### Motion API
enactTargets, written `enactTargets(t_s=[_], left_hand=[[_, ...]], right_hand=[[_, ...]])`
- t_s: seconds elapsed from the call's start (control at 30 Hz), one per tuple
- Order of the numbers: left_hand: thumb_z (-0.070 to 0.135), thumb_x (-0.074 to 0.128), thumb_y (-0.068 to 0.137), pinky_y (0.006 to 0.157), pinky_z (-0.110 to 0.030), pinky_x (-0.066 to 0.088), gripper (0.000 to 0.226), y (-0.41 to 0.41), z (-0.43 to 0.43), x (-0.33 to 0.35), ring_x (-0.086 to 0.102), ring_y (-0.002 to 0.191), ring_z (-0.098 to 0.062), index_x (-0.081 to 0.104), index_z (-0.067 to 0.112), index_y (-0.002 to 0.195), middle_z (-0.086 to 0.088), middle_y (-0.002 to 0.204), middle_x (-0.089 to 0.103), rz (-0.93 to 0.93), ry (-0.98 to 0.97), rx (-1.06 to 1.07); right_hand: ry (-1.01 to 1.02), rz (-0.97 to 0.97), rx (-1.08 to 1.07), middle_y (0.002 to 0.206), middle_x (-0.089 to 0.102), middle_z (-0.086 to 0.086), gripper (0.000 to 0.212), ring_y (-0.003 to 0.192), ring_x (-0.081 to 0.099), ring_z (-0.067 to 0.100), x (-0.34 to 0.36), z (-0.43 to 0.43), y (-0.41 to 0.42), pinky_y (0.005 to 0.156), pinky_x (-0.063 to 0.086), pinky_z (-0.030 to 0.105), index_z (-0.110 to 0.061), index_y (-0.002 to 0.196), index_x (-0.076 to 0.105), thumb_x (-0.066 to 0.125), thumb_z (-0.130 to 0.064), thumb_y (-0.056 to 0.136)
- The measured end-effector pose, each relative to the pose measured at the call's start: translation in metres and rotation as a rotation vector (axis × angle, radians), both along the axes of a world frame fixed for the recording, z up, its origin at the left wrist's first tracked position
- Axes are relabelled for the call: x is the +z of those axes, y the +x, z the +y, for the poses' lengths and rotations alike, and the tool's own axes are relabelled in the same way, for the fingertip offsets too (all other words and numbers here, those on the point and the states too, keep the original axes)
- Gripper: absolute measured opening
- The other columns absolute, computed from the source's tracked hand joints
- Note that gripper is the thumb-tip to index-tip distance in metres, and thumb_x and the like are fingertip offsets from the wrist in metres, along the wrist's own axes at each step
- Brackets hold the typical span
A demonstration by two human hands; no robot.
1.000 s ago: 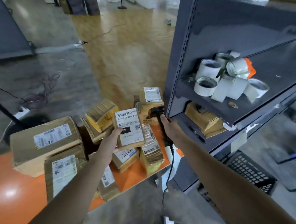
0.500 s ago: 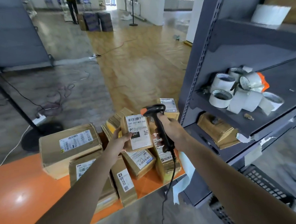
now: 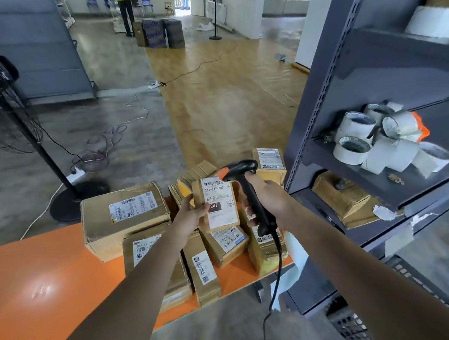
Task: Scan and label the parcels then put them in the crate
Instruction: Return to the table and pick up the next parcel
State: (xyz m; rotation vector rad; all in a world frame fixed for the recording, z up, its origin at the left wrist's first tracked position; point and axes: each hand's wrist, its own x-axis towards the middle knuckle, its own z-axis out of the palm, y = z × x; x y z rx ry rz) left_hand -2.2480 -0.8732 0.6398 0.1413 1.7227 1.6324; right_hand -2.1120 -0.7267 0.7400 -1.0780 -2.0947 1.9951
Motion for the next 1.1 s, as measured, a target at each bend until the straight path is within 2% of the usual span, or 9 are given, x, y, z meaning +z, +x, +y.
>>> enactTargets(t_s=[0.17,0.3,0.5,0.6,0.7,0.8,0.97,1.03,1.1], left_hand=[[0.019,0.067,0.090,0.098,-0.049,0.049,0.075,0.002,-0.001,-0.003,0.061,0.113,-0.027,0.024,0.026,0.152,-0.007,0.137,0.057,0.012,-0.055,0.010],[0.023,0.071,0.088,0.102,-0.053,0.046,0.077,0.005,-0.001,-0.005,0.060,0.115,-0.028,0.026,0.028,0.151,-0.006,0.137,0.056,-0.012,-0.052,0.030],[0.023,0.068,0.090,0.099,-0.049,0.049,0.070,0.012,0.002,-0.008,0.062,0.102,-0.021,0.031,0.025,0.149,0.000,0.118,0.063,-0.044,-0.062,0.041],[0.023,0.065,0.093,0.085,-0.040,0.052,0.063,0.020,0.007,-0.008,0.063,0.101,-0.022,0.034,0.023,0.147,-0.002,0.119,0.064,-0.062,-0.078,0.038],[0.024,0.063,0.094,0.093,-0.046,0.052,0.057,0.026,0.013,-0.013,0.063,0.110,-0.026,0.039,0.024,0.145,-0.006,0.125,0.064,-0.060,-0.115,0.021],[0.029,0.062,0.094,0.099,-0.051,0.049,0.043,0.030,0.020,-0.022,0.062,0.108,-0.025,0.050,0.022,0.135,-0.004,0.122,0.065,-0.071,-0.144,0.020],[0.039,0.064,0.091,0.101,-0.052,0.046,0.054,0.032,0.027,-0.039,0.060,0.115,-0.026,0.046,0.027,0.140,-0.003,0.127,0.063,-0.105,-0.185,0.031],[0.041,0.065,0.090,0.100,-0.052,0.047,0.057,0.031,0.028,-0.047,0.060,0.117,-0.027,0.044,0.031,0.142,-0.002,0.131,0.062,-0.113,-0.195,0.045],[0.039,0.064,0.091,0.092,-0.047,0.051,0.054,0.033,0.030,-0.051,0.060,0.116,-0.027,0.046,0.030,0.140,-0.003,0.129,0.062,-0.114,-0.214,0.062]], right_hand=[[0.006,-0.017,0.017,0.076,0.063,0.014,0.053,0.067,0.058,0.027,0.004,-0.002,0.003,0.069,0.052,0.042,-0.010,0.084,0.065,0.045,-0.058,0.091],[-0.018,0.007,0.003,0.074,0.061,0.016,0.051,0.057,0.056,0.026,0.011,-0.005,0.008,0.056,0.052,0.035,-0.007,0.084,0.063,0.045,-0.053,0.096],[-0.014,-0.008,-0.018,0.076,0.062,0.015,0.052,0.059,0.056,0.026,0.005,-0.003,0.013,0.059,0.053,0.038,-0.006,0.089,0.064,0.045,-0.054,0.096],[0.015,-0.016,-0.072,0.071,0.058,0.010,0.044,0.058,0.055,0.024,-0.004,0.004,0.017,0.056,0.055,0.037,-0.008,0.088,0.060,0.047,-0.049,0.098],[0.126,-0.083,-0.122,0.073,0.061,0.008,0.047,0.070,0.061,0.028,-0.024,0.019,0.024,0.075,0.060,0.049,-0.011,0.090,0.063,0.048,-0.055,0.092],[0.175,-0.136,-0.166,0.068,0.055,0.005,0.042,0.056,0.058,0.018,-0.044,0.037,0.035,0.058,0.051,0.027,-0.006,0.091,0.057,0.045,-0.045,0.100],[0.225,-0.275,-0.167,0.072,0.057,0.007,0.043,0.054,0.056,0.019,-0.084,0.068,0.046,0.048,0.043,0.023,-0.004,0.103,0.057,0.039,-0.043,0.103],[0.255,-0.341,-0.125,0.077,0.057,0.011,0.045,0.066,0.054,0.026,-0.100,0.080,0.047,0.057,0.043,0.028,-0.005,0.097,0.057,0.035,-0.043,0.104],[0.268,-0.404,-0.102,0.073,0.048,0.010,0.046,0.068,0.048,0.027,-0.116,0.088,0.046,0.062,0.037,0.032,-0.010,0.076,0.047,0.033,-0.043,0.105]])
